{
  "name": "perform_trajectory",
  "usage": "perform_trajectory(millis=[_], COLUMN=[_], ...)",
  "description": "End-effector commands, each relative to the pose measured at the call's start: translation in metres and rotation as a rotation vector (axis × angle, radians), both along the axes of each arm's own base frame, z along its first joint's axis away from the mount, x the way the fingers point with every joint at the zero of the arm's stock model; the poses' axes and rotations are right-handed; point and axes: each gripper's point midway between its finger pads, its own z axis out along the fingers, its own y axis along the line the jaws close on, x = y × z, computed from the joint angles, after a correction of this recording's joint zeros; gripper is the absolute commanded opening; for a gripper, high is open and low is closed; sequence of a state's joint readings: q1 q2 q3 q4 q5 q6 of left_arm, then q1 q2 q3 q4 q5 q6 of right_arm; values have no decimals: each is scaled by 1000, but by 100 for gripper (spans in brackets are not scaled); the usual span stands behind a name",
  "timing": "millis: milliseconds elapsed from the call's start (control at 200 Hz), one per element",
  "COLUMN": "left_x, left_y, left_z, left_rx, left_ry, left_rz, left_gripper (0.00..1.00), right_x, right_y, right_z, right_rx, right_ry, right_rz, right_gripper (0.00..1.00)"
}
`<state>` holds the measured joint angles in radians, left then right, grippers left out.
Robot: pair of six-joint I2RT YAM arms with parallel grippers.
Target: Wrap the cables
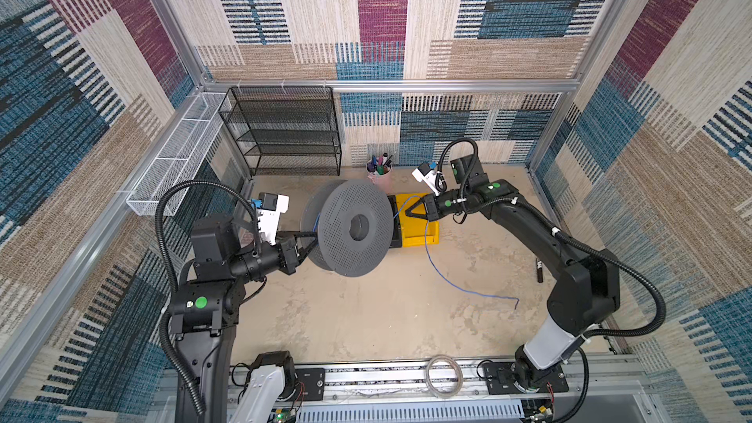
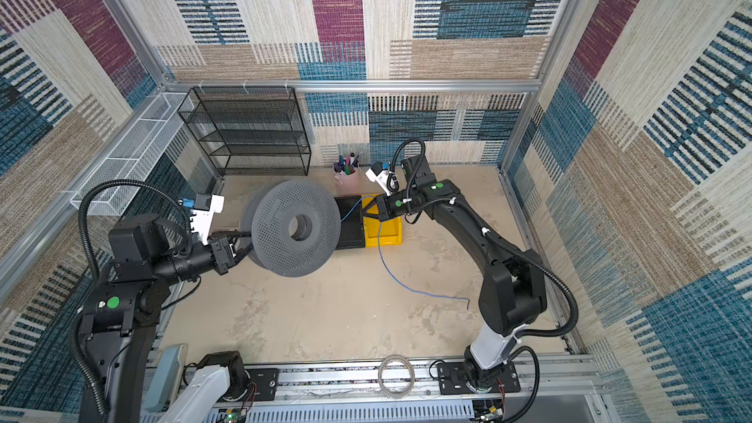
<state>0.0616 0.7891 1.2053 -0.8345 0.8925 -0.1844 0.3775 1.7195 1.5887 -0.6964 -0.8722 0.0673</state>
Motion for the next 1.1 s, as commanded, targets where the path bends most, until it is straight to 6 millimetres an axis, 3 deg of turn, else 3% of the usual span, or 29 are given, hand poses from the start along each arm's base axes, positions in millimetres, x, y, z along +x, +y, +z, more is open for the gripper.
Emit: perform_trajectory(millis=[0, 135, 431, 556, 761, 947, 1097], left_x=[-4, 1, 12, 18, 38, 65, 83], left_y=[1, 7, -7, -11, -25, -40, -57], left_z=[-9, -30, -66, -70, -86, -93, -87], left_rx=[108, 276, 575, 756, 1061, 1117, 999], left_ry=[-81, -96, -94, -156, -217, -169, -118], left_rz=[-14, 30, -37, -48, -63, 15, 119], left_gripper=[0, 0, 0, 0, 0, 0, 0], right_x=[1, -1, -29, -50, -62, -80, -106], right_y=[5, 9, 0, 5, 10, 22, 34], right_z=[24, 48, 33, 46, 68, 104, 112], right_rx=[26, 71, 56, 182, 307, 374, 381], right_ry=[7, -5, 75, 125, 173, 143, 142], right_rz=[51, 75, 94, 168, 238, 309, 367], right_gripper=[0, 0, 0, 0, 0, 0, 0])
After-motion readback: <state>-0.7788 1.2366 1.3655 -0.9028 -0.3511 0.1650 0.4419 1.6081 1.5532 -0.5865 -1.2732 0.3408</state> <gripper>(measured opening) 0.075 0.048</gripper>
